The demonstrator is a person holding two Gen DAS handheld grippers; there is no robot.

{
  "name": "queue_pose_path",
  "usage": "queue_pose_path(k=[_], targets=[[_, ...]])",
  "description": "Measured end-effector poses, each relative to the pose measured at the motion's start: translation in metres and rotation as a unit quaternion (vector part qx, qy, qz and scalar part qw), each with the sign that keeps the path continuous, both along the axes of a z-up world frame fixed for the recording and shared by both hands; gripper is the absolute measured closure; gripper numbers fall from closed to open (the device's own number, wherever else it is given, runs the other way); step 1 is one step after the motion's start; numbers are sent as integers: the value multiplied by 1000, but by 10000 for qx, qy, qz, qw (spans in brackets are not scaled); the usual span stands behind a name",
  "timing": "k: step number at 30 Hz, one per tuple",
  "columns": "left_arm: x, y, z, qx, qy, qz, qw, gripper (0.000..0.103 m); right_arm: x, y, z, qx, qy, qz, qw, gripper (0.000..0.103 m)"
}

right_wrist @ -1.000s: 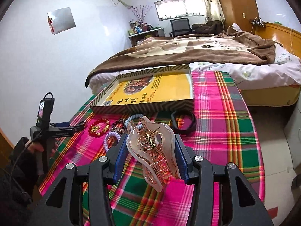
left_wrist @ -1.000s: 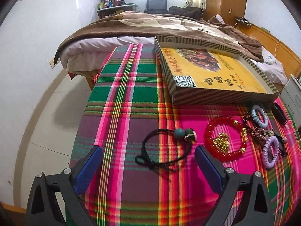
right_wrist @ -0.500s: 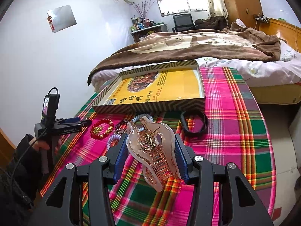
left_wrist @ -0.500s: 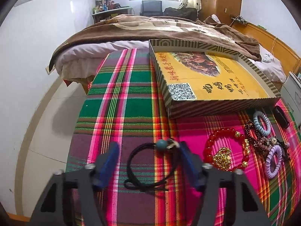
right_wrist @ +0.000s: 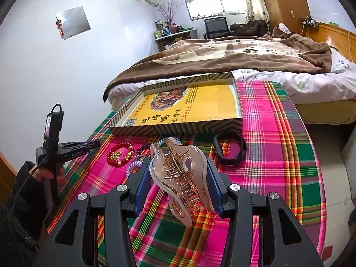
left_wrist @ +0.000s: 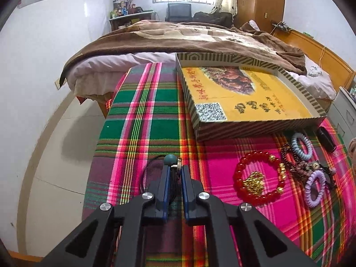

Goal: Organize jewelry
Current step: 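Grasp the black beaded hair tie with the left gripper while the right lifts the clip, then carry both items into the yellow box tray and open both grippers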

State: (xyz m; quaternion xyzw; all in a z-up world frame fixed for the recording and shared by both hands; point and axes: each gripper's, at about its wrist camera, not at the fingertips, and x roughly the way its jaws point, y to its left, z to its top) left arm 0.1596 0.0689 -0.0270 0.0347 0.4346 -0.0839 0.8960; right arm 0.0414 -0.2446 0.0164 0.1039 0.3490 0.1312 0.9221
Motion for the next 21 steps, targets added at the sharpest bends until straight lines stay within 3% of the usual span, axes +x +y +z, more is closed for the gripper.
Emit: queue_pose_path(k=[10,21], targets=[[-10,-11,42,-51,-339,-115,9993,93,19,4,24,-244,-234,-178,9993,55],[11,-34,77,-94,-679,-180,9975,93,67,9,42,-529,-412,-316,9972,55]])
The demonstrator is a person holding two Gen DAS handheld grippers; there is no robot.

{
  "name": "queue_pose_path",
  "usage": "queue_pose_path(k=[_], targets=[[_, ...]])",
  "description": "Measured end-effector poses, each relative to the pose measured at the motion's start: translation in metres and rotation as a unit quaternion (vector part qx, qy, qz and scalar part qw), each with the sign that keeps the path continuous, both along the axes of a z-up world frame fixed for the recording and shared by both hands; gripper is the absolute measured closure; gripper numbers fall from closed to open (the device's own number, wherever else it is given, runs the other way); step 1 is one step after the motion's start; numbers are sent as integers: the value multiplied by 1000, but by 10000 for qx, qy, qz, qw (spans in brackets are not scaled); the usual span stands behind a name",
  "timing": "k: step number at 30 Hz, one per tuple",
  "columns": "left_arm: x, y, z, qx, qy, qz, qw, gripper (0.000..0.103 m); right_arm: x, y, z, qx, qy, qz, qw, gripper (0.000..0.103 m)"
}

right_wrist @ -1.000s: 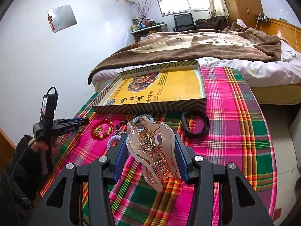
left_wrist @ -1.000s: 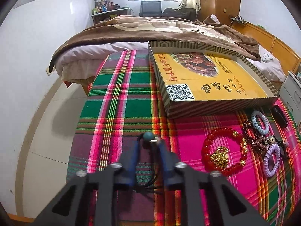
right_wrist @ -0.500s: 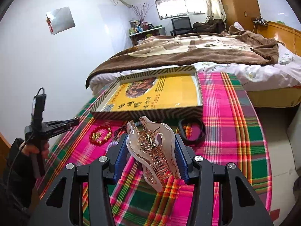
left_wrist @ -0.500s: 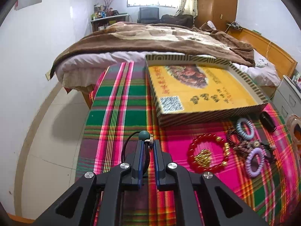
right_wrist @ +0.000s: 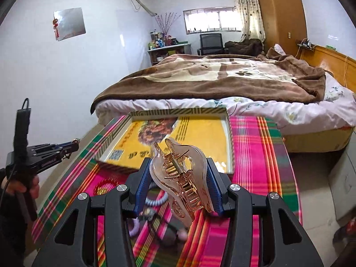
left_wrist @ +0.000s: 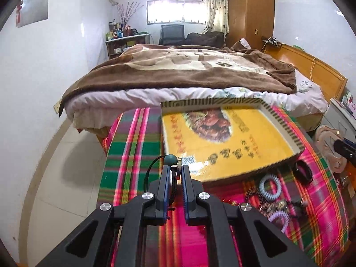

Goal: Organize jewelry
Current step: 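Carry both items into the yellow box tray and open both grippers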

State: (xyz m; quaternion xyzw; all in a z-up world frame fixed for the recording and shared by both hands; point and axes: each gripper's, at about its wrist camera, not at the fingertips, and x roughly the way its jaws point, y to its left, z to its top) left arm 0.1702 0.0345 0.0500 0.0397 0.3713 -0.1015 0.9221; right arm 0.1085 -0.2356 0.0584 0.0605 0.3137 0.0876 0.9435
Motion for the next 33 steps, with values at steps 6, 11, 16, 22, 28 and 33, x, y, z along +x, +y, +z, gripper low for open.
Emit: queue_pose_path(k=[6,11,16,22,28,33], targets=[[29,-25,2,-118,19,-134,9998,93,40,3,-8,-90,129,-74,9998,55],[61,-44,-11,-223,123,-154,9996,93,80,4,-20,-162,307,-183,9992,55],[95,-57,-32,-193,327,-130,9992,93,121,4,-40,-274,604,-300,9973,55],[126,-68,-55,-155,574,-122,9982,93,156,9,-59,-479,954,-334,9937,55],[145,-76,-76,-43,824,-147,9965,93,176,10,-76,-628,1218,-403,9897,55],[150,-82,-87,45,939,-149,9955,93,177,14,-78,-724,1215,-397,9892,55]])
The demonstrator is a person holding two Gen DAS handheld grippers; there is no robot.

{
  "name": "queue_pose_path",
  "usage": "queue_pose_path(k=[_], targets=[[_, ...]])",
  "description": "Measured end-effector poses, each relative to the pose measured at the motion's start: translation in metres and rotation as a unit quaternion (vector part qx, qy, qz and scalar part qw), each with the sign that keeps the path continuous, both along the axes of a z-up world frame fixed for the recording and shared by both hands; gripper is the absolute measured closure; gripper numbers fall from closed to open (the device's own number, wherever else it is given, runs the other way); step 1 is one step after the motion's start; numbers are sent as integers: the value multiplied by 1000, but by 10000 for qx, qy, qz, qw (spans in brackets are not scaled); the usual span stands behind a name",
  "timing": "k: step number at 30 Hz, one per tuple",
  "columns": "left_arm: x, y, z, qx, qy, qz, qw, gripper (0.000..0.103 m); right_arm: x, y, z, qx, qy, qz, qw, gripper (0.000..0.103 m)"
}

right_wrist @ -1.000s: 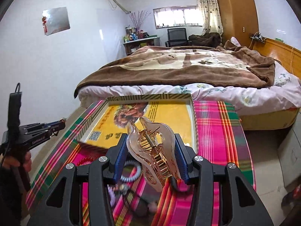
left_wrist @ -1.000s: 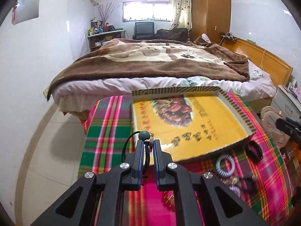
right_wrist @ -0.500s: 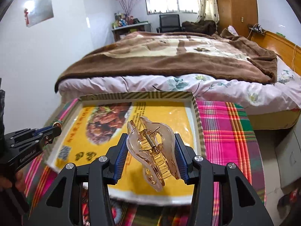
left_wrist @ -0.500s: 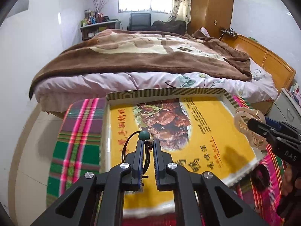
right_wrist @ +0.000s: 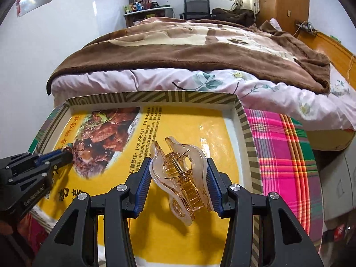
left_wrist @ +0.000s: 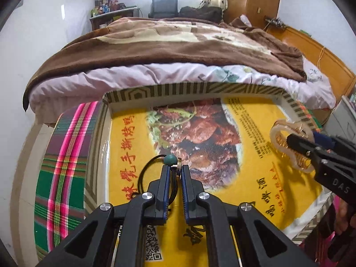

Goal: Organize jewelry
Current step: 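Carry both items into the yellow box tray and open both grippers, then withdraw both open grippers from the tray back over the jewelry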

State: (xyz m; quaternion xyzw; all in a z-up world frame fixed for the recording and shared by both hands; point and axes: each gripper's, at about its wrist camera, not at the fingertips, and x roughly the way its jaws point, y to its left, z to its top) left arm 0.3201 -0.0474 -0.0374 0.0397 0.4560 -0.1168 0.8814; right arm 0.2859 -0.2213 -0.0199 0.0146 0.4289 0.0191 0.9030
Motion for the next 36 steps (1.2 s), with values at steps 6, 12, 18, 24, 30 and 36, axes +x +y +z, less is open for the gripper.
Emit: queue_pose_path(k=[6,12,18,24,30,36], targets=[[-1,-3,-1,45,-28,-17,10000,89,3,3,0,-69,-3,-16,10000,55],[0,-2,-3,25,30,83,10000,46,3,2,0,-41,-3,-60,10000,55],[-3,1,0,24,57,133,9999,35,-1,-1,7,133,-110,-101,9998,44],[-20,7,19,-98,-115,94,9998,30,-15,0,21,218,-265,-61,9994,43],[-51,21,42,-201,-332,187,9991,24,-45,-2,37,394,-478,-50,9981,43],[-91,39,58,-265,-478,263,9982,24,-86,-4,46,506,-643,-17,9966,43]])
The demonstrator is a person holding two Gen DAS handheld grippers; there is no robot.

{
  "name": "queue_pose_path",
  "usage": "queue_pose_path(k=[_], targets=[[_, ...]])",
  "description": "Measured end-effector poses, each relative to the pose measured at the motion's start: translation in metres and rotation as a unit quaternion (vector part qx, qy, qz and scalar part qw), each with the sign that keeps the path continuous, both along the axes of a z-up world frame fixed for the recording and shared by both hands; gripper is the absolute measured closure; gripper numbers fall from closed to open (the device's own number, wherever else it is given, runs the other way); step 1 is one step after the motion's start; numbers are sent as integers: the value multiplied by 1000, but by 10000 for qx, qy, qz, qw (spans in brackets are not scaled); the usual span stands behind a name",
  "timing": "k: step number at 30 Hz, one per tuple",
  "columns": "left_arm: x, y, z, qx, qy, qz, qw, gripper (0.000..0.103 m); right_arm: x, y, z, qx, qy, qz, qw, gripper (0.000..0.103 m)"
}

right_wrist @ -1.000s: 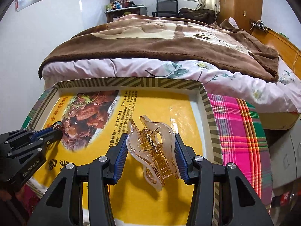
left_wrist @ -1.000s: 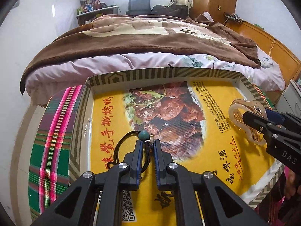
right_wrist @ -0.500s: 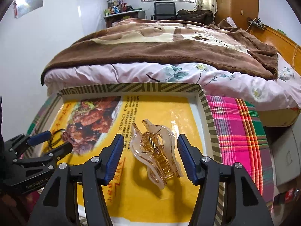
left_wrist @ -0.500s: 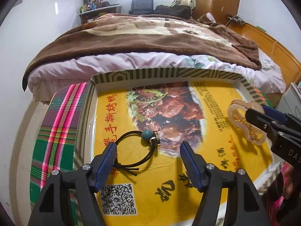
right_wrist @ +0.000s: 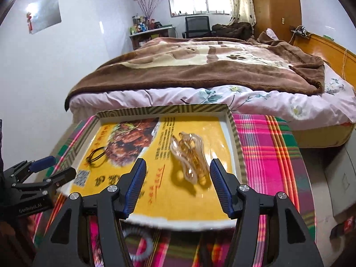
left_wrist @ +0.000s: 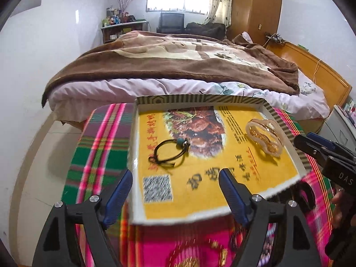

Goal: Organize jewelry
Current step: 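Withdraw both open grippers from the tray back over the jewelry, then close the right gripper on the purple coil bracelet and lift it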

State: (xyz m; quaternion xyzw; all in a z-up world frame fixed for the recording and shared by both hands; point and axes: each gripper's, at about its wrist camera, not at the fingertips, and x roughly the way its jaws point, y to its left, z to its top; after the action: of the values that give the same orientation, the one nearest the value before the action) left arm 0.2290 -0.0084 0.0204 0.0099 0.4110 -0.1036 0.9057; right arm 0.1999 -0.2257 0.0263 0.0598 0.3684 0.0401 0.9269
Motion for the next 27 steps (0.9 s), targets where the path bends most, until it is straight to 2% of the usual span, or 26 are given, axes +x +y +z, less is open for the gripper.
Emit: queue_pose_path(k=[5,11,14,18,24,26,27], targets=[[-34,20,4,-118,-101,132,9998,23,-39,1,0,121,-40,164,9998,43],[-75,40,-5,-158,-150,228,9995,23,-82,22,-9,-91,-6,793,9968,43],[-91,51,-14,-239,-40,313,9992,23,-101,33,-20,-80,73,1031,9946,43],[-106,59,-24,-199,41,345,9992,23,-113,50,-37,-250,244,1188,9923,43],[-120,66,-33,-381,130,360,9985,23,-115,60,-51,-130,406,1228,9915,43],[-121,67,-35,-413,174,363,9983,23,-117,64,-55,-156,436,1259,9910,46],[-122,67,-37,-421,208,367,9982,23,-117,65,-57,-189,451,1255,9909,51]])
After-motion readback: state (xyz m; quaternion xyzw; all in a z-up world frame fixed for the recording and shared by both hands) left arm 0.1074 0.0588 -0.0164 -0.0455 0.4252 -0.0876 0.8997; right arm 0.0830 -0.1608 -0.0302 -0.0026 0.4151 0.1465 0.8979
